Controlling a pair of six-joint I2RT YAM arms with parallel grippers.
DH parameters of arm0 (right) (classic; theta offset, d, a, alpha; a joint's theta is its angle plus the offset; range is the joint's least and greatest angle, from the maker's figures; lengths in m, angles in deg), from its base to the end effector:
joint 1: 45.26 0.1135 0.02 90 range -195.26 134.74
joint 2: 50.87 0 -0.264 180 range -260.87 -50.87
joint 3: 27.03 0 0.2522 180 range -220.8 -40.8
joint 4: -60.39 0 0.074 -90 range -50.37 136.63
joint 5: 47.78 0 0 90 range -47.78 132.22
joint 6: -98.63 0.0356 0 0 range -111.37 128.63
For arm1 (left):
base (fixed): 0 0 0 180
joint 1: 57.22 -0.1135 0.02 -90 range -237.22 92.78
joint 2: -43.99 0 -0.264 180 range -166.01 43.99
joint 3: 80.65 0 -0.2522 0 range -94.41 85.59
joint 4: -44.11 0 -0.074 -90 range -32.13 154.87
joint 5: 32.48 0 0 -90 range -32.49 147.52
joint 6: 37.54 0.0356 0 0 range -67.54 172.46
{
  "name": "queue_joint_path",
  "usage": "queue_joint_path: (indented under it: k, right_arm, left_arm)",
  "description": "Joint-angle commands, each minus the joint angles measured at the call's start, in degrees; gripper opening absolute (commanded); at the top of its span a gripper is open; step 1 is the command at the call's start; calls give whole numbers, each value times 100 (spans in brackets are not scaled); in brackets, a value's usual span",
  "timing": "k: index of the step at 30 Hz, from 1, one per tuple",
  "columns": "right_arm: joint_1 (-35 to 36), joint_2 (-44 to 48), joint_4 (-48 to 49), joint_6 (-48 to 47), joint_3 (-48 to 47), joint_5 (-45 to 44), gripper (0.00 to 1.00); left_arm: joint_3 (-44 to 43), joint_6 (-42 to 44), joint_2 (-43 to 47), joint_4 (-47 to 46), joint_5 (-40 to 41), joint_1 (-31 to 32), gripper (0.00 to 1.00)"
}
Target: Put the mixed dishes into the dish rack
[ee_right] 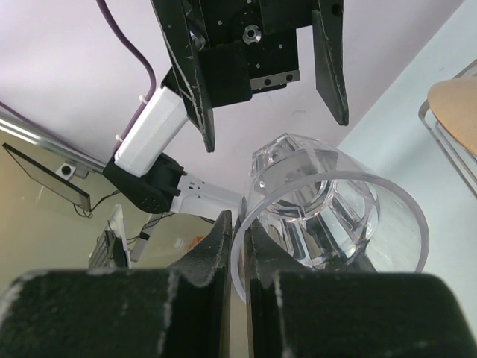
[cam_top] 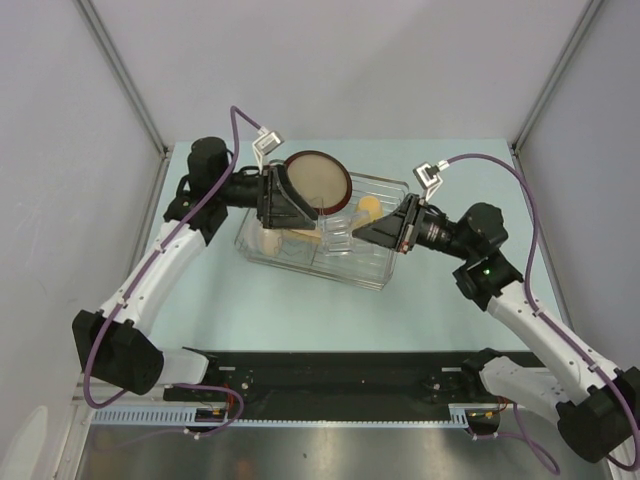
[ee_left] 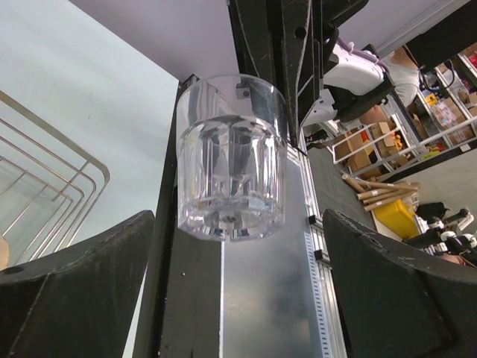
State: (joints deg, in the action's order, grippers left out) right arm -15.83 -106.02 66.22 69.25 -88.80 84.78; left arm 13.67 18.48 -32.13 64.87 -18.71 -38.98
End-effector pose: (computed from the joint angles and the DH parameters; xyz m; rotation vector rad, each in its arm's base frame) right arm 0.1776 0.1279 0.3808 -0.2992 1.6509 1.7450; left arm 0.2611 -0.1224 0.3957 0.8350 1.7964 -1.7750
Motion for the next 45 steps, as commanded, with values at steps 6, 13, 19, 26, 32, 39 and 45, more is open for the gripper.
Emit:
queue_joint_path:
  k: [6, 13, 19, 26, 32, 39, 45]
  right_arm:
    - [239, -505, 1432, 538, -165, 85, 0]
    - [239, -742, 2021, 793, -165, 24, 0]
    - [282, -1005, 2514, 1013, -174, -82, 0]
    - [344, -1050, 2470, 855, -165, -187, 0]
    - [458, -980, 2059, 539, -165, -284, 0]
    - [432, -742, 1311, 82, -174, -275, 0]
    - [511, -663, 485, -410, -165, -380, 0]
  left_arm:
    - [169, 146, 44, -156, 20, 162, 100]
    - [222, 295, 44, -15, 90, 364, 100]
    - [205, 304, 18, -33, 134, 470, 100]
    - [205, 357, 36, 11, 134, 496, 100]
    - [47, 610, -26, 326, 275, 496, 45]
    - [-541, 1349, -52, 1311, 644, 452, 11]
    - [-1007, 1429, -123, 1488, 776, 312, 11]
